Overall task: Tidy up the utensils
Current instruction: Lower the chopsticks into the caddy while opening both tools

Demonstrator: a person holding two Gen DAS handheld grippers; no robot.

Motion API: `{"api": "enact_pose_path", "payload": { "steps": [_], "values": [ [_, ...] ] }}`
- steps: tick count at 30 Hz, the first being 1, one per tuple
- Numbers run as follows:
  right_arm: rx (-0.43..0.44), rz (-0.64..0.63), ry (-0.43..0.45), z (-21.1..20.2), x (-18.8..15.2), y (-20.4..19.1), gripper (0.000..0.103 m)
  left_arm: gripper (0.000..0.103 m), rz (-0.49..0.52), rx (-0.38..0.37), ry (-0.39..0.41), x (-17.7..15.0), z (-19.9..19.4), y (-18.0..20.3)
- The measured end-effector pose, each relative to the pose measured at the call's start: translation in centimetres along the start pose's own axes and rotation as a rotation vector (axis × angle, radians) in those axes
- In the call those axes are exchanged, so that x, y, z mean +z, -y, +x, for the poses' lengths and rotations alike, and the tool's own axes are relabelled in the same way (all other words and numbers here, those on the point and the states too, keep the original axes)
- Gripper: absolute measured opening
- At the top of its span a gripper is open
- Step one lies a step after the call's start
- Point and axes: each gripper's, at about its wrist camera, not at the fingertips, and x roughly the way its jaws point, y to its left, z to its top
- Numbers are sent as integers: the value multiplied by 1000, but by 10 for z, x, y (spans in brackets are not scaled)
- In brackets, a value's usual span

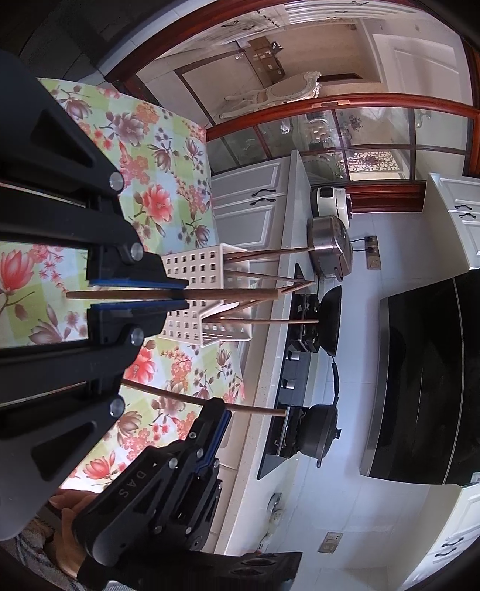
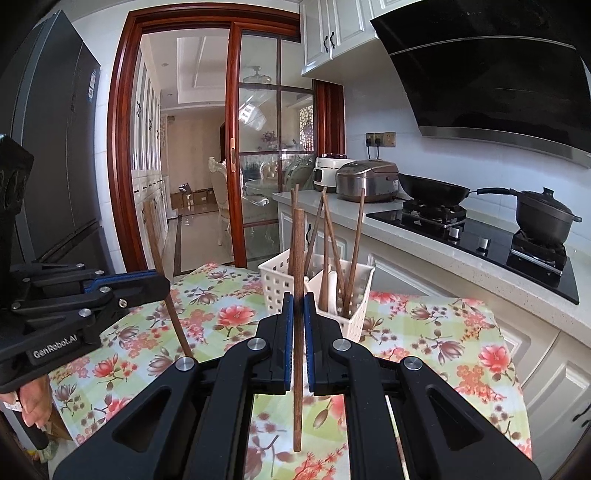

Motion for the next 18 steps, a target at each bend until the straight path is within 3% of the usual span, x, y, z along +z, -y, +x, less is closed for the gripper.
{"api": "enact_pose_path", "payload": {
  "steps": [10, 18],
  "values": [
    [-21, -9, 64, 15, 67, 14, 7, 6, -7, 9, 38, 83, 15, -22],
    [-31, -17, 57, 43, 117, 26, 7, 6, 30, 50, 86, 158, 20, -28]
  ]
}}
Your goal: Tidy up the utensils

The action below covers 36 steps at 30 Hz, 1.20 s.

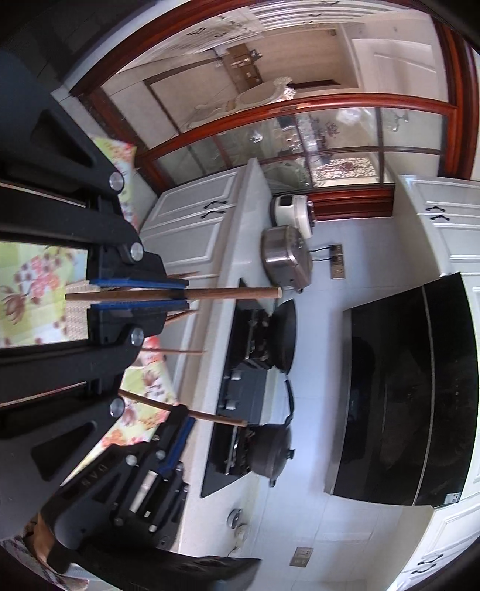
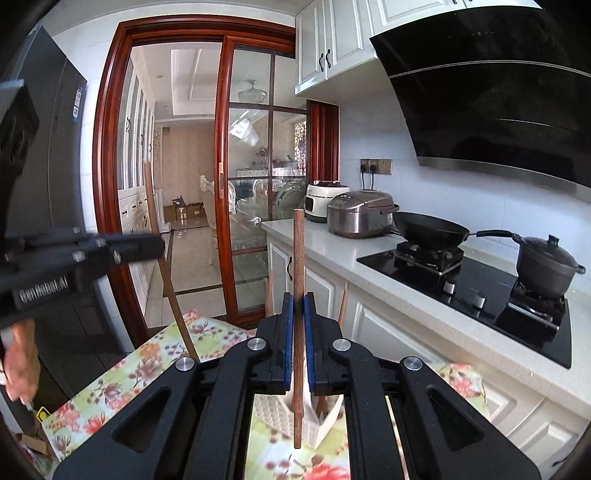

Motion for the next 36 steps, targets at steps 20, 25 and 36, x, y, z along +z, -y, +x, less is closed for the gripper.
{"api": "enact_pose_path", "payload": {
  "steps": [20, 25, 36],
  "values": [
    [31, 47, -268, 123, -40, 22, 7, 6, -59, -76, -208, -15, 144, -19],
    [21, 97, -306, 137, -60, 32, 41, 19, -43, -57, -253, -44, 162, -22],
    [-31, 119, -137, 58, -60, 31, 48, 94, -87, 108, -38, -67, 78, -46]
  ]
}}
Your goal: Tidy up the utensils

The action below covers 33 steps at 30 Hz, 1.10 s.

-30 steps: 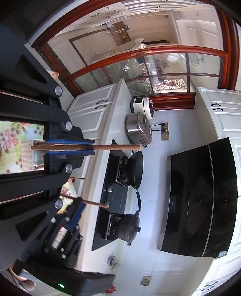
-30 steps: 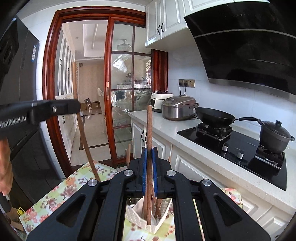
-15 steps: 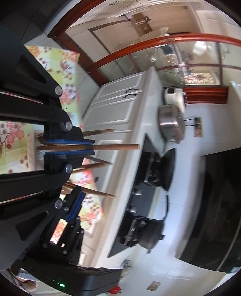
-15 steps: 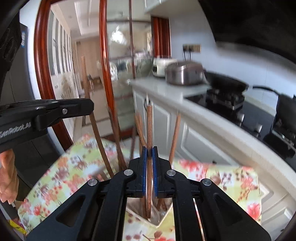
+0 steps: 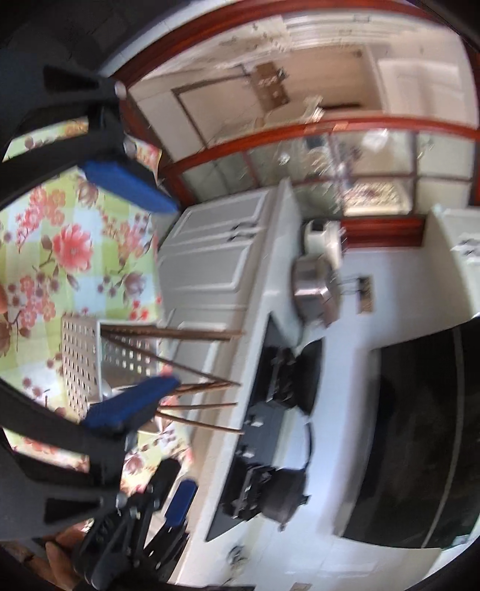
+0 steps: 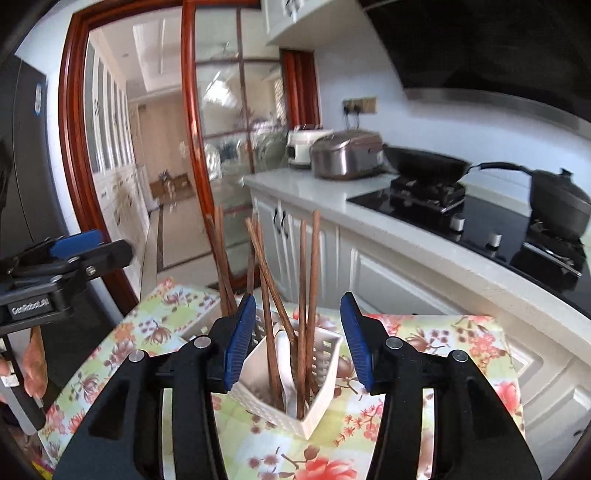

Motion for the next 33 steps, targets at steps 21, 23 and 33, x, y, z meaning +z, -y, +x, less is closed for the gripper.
{"api": "enact_pose_path", "payload": {
  "steps": [21, 23, 33],
  "values": [
    [-125, -18, 94, -101, -74, -34, 78, 98, 12, 20, 113, -103, -108, 12],
    [-129, -22, 88, -103, -77, -36, 78, 98, 7, 18, 92, -104, -109, 15],
    [-133, -17, 51, -108, -74, -38, 78, 98, -5, -12, 62, -105, -108, 25]
  ]
}}
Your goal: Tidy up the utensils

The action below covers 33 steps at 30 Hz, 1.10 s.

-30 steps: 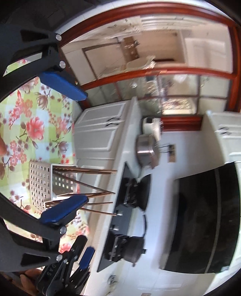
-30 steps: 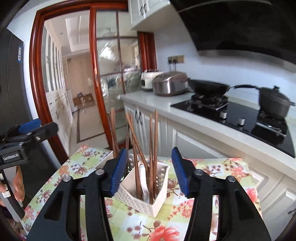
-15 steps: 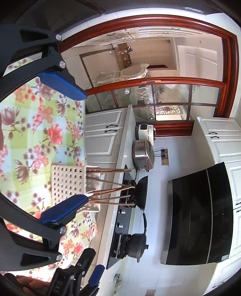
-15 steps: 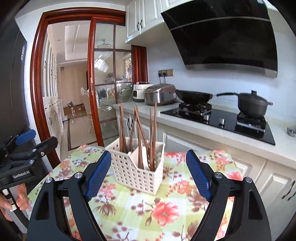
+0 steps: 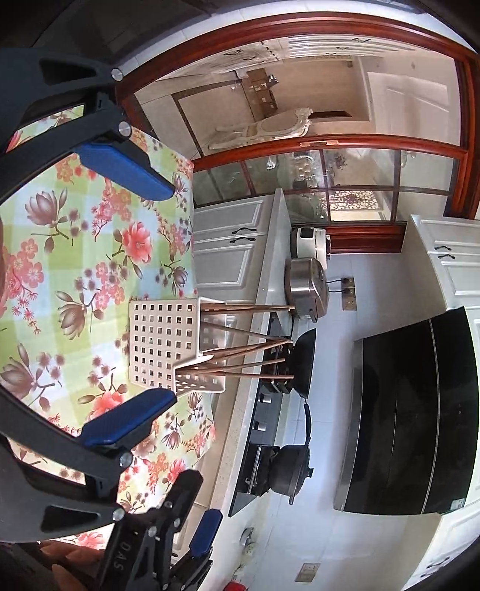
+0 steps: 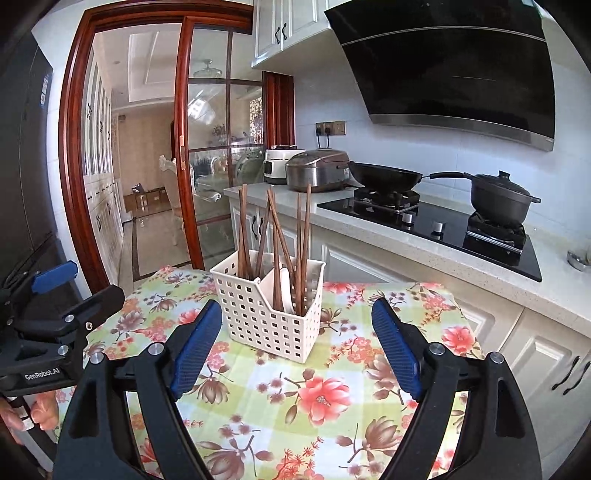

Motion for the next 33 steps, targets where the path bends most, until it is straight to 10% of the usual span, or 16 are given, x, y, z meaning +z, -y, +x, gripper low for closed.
{"api": "enact_pose_path", "payload": {
  "steps": [33],
  "values": [
    [9, -24, 2, -10, 3, -8, 83, 98, -16, -6, -5, 2, -3, -5]
  ]
}}
